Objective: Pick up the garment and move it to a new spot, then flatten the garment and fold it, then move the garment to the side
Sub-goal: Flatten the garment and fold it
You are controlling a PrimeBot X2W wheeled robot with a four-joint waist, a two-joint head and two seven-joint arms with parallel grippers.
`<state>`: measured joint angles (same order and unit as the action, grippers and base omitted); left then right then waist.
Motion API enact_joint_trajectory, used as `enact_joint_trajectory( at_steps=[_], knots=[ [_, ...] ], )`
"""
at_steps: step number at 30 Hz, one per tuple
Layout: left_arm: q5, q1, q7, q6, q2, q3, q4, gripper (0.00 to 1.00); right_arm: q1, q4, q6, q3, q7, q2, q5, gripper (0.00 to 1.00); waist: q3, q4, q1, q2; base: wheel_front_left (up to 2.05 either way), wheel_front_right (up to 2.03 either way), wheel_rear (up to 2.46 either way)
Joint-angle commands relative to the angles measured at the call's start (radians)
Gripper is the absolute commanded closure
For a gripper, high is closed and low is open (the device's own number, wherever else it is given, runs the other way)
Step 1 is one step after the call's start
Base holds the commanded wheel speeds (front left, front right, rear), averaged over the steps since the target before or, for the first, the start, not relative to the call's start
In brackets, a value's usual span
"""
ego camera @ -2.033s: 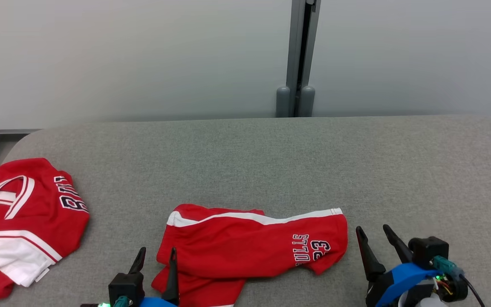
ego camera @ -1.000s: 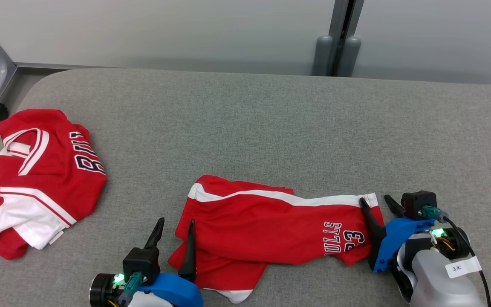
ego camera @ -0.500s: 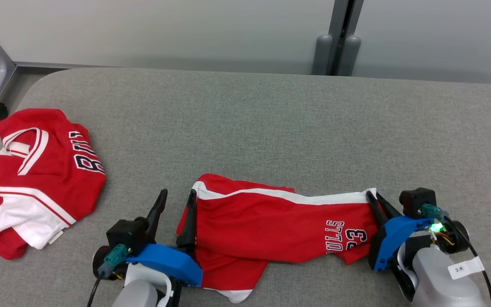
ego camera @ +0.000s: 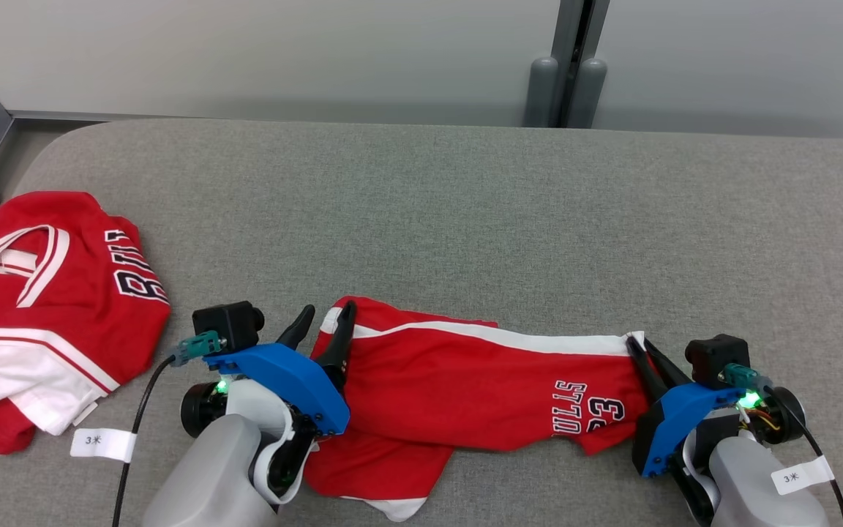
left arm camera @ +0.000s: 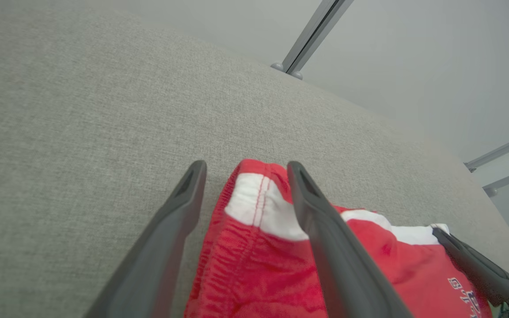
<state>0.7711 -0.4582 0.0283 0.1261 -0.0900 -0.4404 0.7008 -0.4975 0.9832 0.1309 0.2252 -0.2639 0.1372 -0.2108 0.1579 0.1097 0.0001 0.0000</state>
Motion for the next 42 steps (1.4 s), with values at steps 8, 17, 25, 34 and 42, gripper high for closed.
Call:
enact_joint_trajectory(
  at_steps=[8,17,25,34,42],
  knots=[
    [0.208,-0.004,-0.089,0.007,-0.068,-0.074,-0.058,0.00,0.013,-0.019,0.000,0.007,0.000,0.010,0.006,1.00,0.005,0.002,-0.0001,0.0000,0.00,0.00,0.00],
    [0.358,0.008,-0.105,0.005,-0.117,-0.164,-0.108,0.00,0.010,-0.026,0.000,0.014,0.000,0.009,0.006,1.00,0.012,0.001,-0.0001,0.0000,0.00,0.00,0.00],
    [0.402,-0.019,-0.024,0.005,-0.144,-0.225,-0.126,0.52,0.006,-0.033,0.000,0.019,0.000,0.011,0.000,1.00,0.019,-0.004,-0.0001,0.0000,0.00,0.00,0.00],
    [0.443,-0.031,0.049,0.006,-0.163,-0.295,-0.130,1.00,0.006,-0.033,0.000,0.016,0.000,0.012,-0.006,1.00,0.017,-0.002,-0.0001,0.0000,0.00,0.00,0.00],
    [0.486,-0.050,0.160,0.006,-0.198,-0.339,-0.184,1.00,0.024,-0.159,0.000,-0.015,0.000,0.012,-0.032,1.00,-0.014,-0.005,-0.0001,0.0000,0.00,0.00,0.00]
  ],
)
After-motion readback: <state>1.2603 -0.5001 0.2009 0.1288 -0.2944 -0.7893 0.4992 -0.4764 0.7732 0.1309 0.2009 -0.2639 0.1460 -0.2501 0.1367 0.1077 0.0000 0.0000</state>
